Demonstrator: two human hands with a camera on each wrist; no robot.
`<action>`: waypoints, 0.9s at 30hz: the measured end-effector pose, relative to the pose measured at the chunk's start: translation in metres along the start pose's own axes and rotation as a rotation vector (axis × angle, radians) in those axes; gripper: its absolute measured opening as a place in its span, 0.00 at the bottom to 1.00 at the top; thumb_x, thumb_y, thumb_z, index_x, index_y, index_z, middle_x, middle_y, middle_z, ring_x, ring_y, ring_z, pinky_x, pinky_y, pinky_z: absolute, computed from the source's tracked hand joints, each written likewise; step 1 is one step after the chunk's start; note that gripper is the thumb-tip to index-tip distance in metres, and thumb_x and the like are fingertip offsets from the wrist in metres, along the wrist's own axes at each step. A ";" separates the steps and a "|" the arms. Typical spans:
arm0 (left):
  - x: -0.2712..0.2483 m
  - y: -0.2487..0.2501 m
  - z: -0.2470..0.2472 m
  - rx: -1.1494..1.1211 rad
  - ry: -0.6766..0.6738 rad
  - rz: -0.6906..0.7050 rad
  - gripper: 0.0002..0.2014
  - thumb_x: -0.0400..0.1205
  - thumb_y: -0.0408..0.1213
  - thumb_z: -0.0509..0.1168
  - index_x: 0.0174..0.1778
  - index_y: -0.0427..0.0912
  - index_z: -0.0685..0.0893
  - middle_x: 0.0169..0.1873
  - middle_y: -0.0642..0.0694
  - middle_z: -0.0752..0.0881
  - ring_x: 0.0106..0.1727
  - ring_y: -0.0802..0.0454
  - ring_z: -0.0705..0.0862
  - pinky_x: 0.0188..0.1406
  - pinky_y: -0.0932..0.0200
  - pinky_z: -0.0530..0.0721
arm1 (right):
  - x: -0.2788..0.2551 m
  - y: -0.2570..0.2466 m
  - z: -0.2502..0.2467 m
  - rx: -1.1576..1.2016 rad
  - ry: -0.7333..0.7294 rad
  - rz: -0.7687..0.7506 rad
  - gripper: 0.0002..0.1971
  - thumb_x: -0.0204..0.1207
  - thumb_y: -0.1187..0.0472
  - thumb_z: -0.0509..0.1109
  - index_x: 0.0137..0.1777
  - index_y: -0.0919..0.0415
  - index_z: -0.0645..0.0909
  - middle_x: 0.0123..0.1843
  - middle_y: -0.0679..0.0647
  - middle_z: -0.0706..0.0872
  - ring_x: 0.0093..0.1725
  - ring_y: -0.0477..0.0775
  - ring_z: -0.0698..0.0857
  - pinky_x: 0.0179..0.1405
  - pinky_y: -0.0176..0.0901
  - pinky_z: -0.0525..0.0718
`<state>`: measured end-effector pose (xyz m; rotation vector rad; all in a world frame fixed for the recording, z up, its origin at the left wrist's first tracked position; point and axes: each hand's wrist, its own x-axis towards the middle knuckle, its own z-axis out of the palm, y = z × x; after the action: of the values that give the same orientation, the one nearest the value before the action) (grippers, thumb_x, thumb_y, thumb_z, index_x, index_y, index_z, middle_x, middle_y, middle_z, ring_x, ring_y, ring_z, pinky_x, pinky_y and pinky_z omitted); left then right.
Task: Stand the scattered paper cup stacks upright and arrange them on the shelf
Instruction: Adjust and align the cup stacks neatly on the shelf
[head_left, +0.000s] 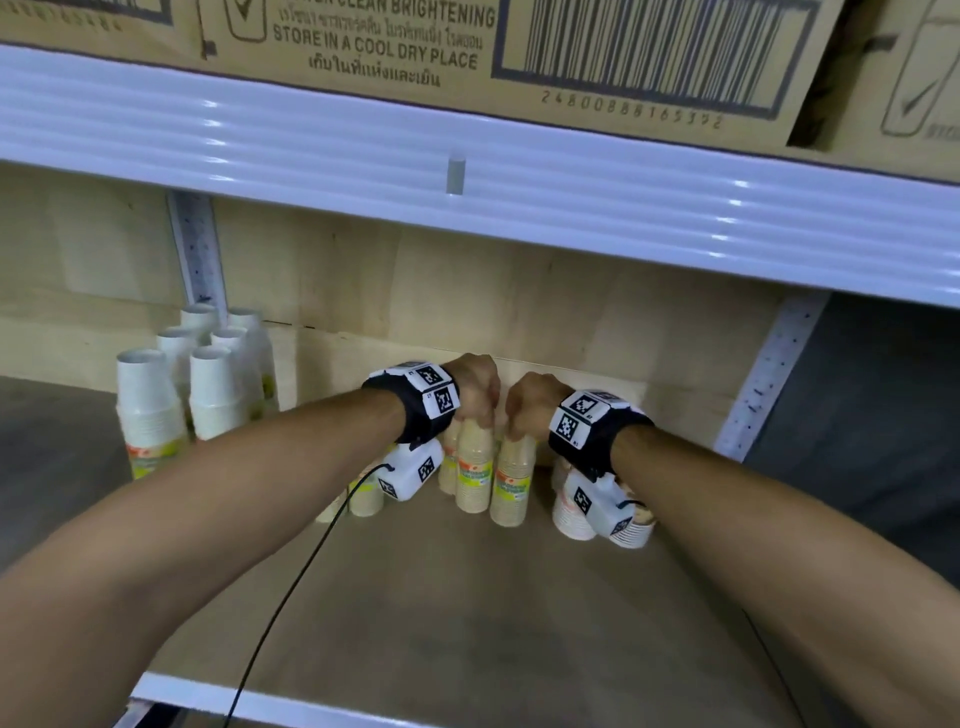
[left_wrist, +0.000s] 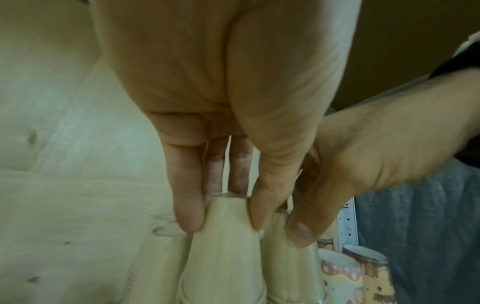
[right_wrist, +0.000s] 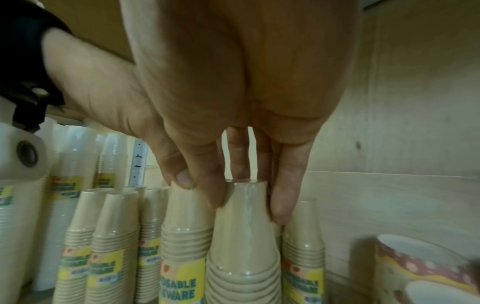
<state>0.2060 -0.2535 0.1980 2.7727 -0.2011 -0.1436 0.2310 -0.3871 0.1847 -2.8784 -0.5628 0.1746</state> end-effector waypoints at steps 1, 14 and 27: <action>0.004 0.002 0.001 0.018 0.012 0.006 0.15 0.73 0.31 0.77 0.56 0.36 0.89 0.53 0.40 0.89 0.47 0.48 0.85 0.41 0.59 0.82 | 0.002 0.004 0.000 -0.002 0.000 0.000 0.15 0.64 0.58 0.79 0.50 0.61 0.89 0.48 0.56 0.89 0.45 0.54 0.87 0.37 0.40 0.82; 0.044 0.003 0.022 0.041 0.019 0.069 0.12 0.75 0.30 0.72 0.54 0.38 0.90 0.51 0.41 0.90 0.52 0.45 0.87 0.49 0.53 0.87 | 0.036 0.038 0.017 0.047 0.061 0.062 0.16 0.70 0.63 0.74 0.58 0.62 0.86 0.57 0.60 0.88 0.58 0.61 0.87 0.48 0.43 0.82; 0.066 0.002 0.035 0.096 0.033 0.064 0.10 0.75 0.30 0.72 0.51 0.36 0.88 0.48 0.39 0.89 0.49 0.43 0.87 0.44 0.53 0.85 | 0.050 0.048 0.023 0.075 0.032 0.045 0.13 0.69 0.65 0.74 0.54 0.65 0.86 0.53 0.59 0.89 0.53 0.59 0.87 0.40 0.41 0.79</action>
<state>0.2664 -0.2778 0.1608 2.8582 -0.2946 -0.0734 0.2910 -0.4076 0.1483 -2.8176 -0.4762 0.1520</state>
